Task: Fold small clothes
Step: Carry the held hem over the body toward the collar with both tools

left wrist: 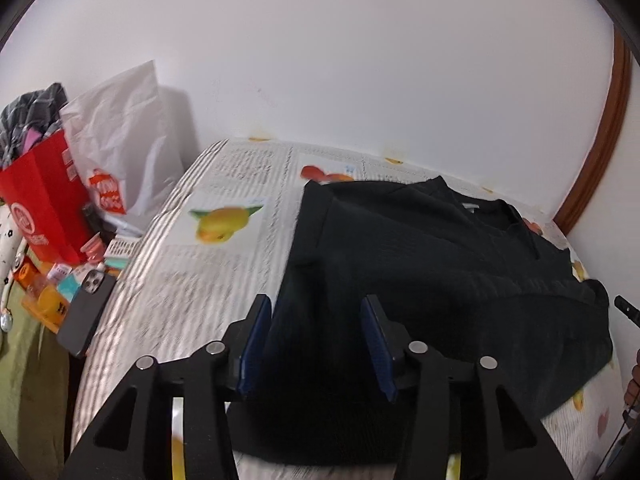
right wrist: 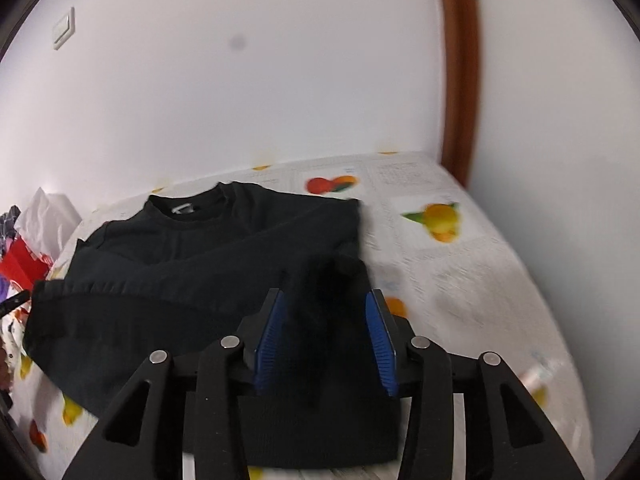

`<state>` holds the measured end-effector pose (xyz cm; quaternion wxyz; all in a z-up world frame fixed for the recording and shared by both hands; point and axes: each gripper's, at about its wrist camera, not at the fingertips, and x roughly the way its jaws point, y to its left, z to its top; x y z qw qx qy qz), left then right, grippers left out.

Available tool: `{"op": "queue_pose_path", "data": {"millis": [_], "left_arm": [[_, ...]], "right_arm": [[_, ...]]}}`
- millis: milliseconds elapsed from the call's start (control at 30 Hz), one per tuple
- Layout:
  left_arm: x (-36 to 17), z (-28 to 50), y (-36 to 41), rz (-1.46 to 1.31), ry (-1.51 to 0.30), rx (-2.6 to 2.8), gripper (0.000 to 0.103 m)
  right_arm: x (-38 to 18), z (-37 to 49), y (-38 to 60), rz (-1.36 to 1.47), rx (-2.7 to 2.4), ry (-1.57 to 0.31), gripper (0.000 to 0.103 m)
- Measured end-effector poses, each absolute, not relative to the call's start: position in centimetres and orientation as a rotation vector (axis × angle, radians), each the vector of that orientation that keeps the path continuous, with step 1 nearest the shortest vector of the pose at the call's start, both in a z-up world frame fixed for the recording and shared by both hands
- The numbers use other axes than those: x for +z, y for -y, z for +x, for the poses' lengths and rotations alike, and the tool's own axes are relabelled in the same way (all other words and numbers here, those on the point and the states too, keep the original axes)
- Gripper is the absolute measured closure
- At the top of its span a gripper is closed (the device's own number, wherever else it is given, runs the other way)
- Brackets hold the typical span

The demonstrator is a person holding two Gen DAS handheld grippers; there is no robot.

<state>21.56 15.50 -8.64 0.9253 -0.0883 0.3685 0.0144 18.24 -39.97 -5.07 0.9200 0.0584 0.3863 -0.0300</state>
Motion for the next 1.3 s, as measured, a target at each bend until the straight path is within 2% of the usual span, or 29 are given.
{"op": "queue_pose_path", "data": {"millis": [67, 133, 267, 500, 533, 600, 633, 667, 700, 733, 767, 1300], "left_arm": [[-9.2, 20.2, -16.4, -0.192, -0.765, 0.022, 0.048], [-10.0, 19.0, -17.2, -0.205, -0.775, 0.011, 0.045], [-11.9, 18.0, -18.7, -0.237, -0.816, 0.013, 0.045], [-13.8, 19.5, -18.9, -0.264, -0.865, -0.015, 0.045], [-14.0, 19.9, -18.9, -0.270, -0.871, -0.019, 0.046], [-14.5, 20.2, -18.8, -0.294, -0.882, -0.043, 0.056], [-14.6, 20.2, -18.7, -0.298, -0.887, -0.047, 0.062], [-14.5, 20.2, -18.6, -0.306, -0.886, -0.061, 0.074], [-14.4, 20.1, -18.5, -0.311, -0.886, -0.075, 0.080], [-14.1, 19.8, -18.3, -0.309, -0.878, -0.077, 0.086], [-13.8, 19.5, -18.2, -0.303, -0.869, -0.069, 0.088], [-13.2, 9.1, -17.7, -0.272, -0.920, -0.141, 0.088]], "right_arm": [[-5.5, 16.7, 40.9, 0.130, -0.080, -0.823, 0.058], [-6.7, 15.4, 41.6, 0.147, -0.086, -0.866, 0.056], [-9.5, 14.3, 42.5, 0.218, -0.082, -0.935, 0.056], [-11.5, 15.3, 42.2, 0.275, -0.073, -0.938, 0.056], [-11.7, 15.6, 42.2, 0.285, -0.071, -0.942, 0.056], [-11.9, 16.0, 42.4, 0.315, -0.062, -0.944, 0.057], [-12.0, 16.2, 42.5, 0.328, -0.054, -0.946, 0.062], [-12.0, 16.3, 42.5, 0.341, -0.036, -0.949, 0.067], [-12.0, 16.3, 42.6, 0.354, -0.007, -0.951, 0.076], [-11.8, 16.2, 42.5, 0.354, 0.004, -0.948, 0.082], [-11.6, 16.0, 42.5, 0.349, 0.017, -0.942, 0.084], [-9.4, 6.1, 43.2, 0.262, 0.088, -0.955, 0.086]]}}
